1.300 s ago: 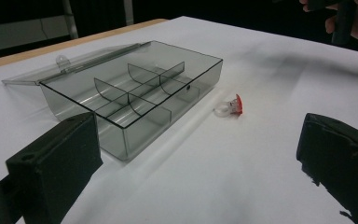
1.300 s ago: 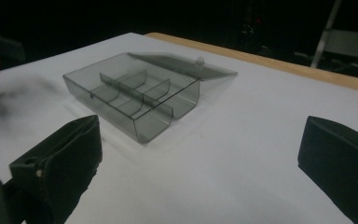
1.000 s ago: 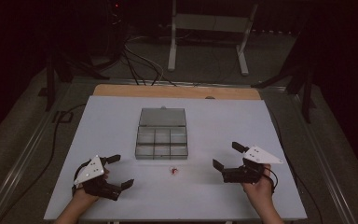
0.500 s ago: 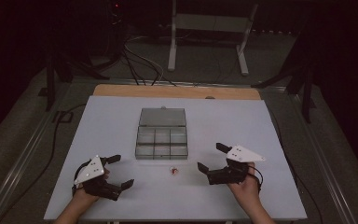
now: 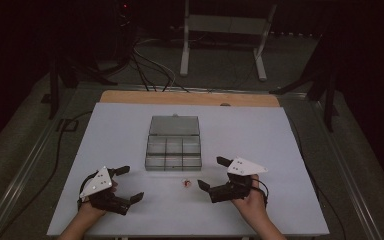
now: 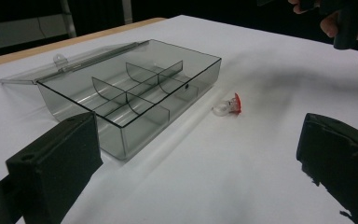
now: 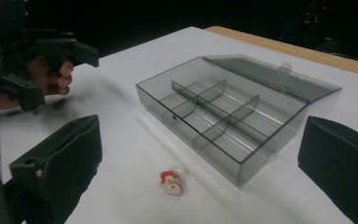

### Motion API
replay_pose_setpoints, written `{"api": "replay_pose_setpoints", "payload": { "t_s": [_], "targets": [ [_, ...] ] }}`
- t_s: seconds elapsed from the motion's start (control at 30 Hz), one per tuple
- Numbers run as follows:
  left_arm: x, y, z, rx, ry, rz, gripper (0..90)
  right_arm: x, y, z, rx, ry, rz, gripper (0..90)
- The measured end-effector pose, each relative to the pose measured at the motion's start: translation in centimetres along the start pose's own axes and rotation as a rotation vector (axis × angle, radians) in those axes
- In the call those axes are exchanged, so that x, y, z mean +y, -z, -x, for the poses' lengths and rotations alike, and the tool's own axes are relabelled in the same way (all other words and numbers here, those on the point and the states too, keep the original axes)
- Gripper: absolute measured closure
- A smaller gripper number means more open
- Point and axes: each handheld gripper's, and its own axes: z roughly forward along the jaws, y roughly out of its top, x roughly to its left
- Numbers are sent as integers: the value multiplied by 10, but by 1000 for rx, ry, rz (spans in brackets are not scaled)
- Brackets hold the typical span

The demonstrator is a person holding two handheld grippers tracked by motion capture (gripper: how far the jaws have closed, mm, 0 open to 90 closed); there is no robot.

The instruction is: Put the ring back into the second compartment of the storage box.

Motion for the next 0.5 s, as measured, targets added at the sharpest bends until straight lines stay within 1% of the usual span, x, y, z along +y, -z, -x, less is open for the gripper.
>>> {"api": "replay_pose_setpoints", "payload": {
  "t_s": [0.2,0.3,0.5],
  "targets": [
    [0,0,0,-1,0,2,9,-1,-8,-8,24,0,-12,0],
    [0,0,0,-1,1,3,9,-2,-13,-13,39,9,-23,0],
    [0,0,0,-2,2,3,9,-3,-20,-20,50,8,-32,0]
  ]
}}
